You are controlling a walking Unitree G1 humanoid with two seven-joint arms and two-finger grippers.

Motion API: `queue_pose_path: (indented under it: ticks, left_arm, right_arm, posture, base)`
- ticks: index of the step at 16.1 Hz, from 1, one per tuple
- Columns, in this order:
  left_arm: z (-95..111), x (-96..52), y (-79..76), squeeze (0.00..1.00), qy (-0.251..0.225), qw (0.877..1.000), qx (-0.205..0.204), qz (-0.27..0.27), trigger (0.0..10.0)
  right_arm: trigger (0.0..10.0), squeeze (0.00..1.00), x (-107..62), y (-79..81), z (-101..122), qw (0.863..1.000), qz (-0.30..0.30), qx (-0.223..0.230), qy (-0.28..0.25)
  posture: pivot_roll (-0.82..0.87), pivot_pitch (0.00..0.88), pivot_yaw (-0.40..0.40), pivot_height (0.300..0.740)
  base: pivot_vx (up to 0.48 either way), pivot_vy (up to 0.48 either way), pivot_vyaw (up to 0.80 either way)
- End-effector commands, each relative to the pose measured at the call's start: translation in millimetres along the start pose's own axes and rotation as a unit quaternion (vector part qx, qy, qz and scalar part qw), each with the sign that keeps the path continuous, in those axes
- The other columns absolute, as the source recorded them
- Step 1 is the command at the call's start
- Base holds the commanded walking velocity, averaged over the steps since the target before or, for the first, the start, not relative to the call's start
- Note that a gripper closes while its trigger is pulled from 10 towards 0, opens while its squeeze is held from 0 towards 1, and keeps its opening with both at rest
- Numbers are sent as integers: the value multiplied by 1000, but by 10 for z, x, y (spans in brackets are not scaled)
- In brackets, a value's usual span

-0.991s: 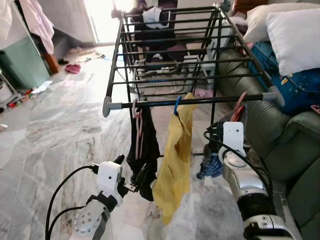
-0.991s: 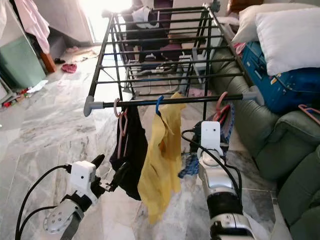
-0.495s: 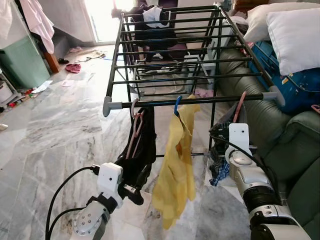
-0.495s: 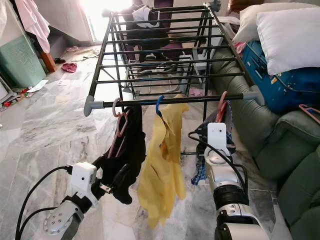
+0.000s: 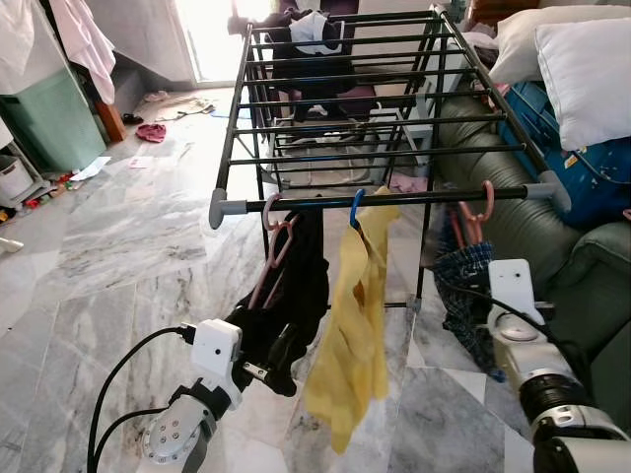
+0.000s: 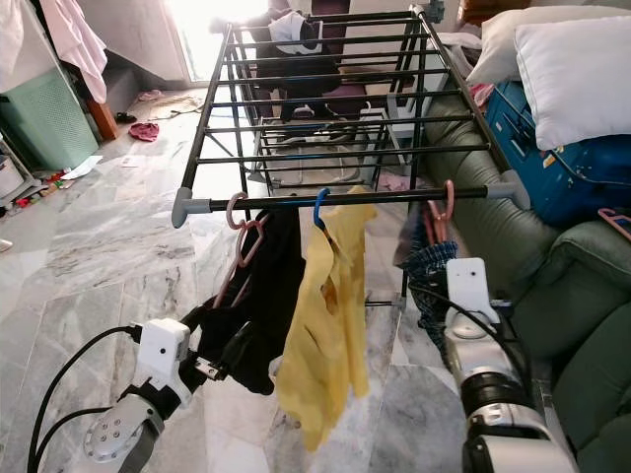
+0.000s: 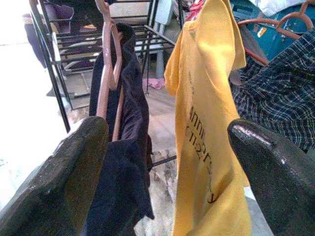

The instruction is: Hang hanger

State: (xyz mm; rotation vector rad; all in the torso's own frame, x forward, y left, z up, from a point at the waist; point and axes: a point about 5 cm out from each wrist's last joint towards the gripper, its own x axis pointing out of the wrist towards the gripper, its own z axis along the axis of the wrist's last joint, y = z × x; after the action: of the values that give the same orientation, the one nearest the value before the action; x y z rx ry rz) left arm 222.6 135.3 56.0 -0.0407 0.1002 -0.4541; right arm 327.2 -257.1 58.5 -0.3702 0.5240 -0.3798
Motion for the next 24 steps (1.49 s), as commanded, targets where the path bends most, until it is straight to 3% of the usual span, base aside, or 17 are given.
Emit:
queue_pose_path:
  ticks: [1,4,8,9,13,17,20,24]
  left_arm:
    - [43,7,-4,0,-2,1000,10,-5,10000]
    - [36,10,-5,0,1,1000,12,-3,10000]
    - [2,-5,6,0,5,1000,14,3,10000]
    - [-20,-16,10,0,7,1000,13,6,10000]
    - [-38,-30,20,0,8,1000,19,14,10000]
    - [-23,-21,10,0,2,1000,17,5,10000]
    - [-16,-27,20,0,2,1000,21,7,10000]
    - [-26,-31,24,0,3,1000,22,8,10000]
  right_arm:
    - [10000,0,23,-13,135,999,8,-24,-26]
    - [10000,0,50,-25,231,996,26,-69,-52]
    - [10000,0,80,-56,317,995,60,-63,-50]
    - [0,0,78,-22,332,994,82,-58,-54]
    - [0,0,56,78,402,990,113,-42,-76]
    - [0,0,50,117,341,989,129,-38,-65]
    - [0,0,72,23,211,994,99,-20,-33]
    - [0,0,75,-6,192,995,91,-5,-35]
  posture:
    - [-86,0,47,740]
    - [-82,0,43,740]
    - [-71,0,31,740]
    - [-66,0,28,740]
    - [-65,0,28,740]
    - [-65,0,33,740]
    - [-63,0,35,740]
    - [-65,0,35,740]
  base:
    - [0,0,0]
    - [0,0,0]
    - [0,0,0]
    - [0,0,0]
    - [0,0,0]
    - [0,0,0]
    - [0,0,0]
    - [0,0,0]
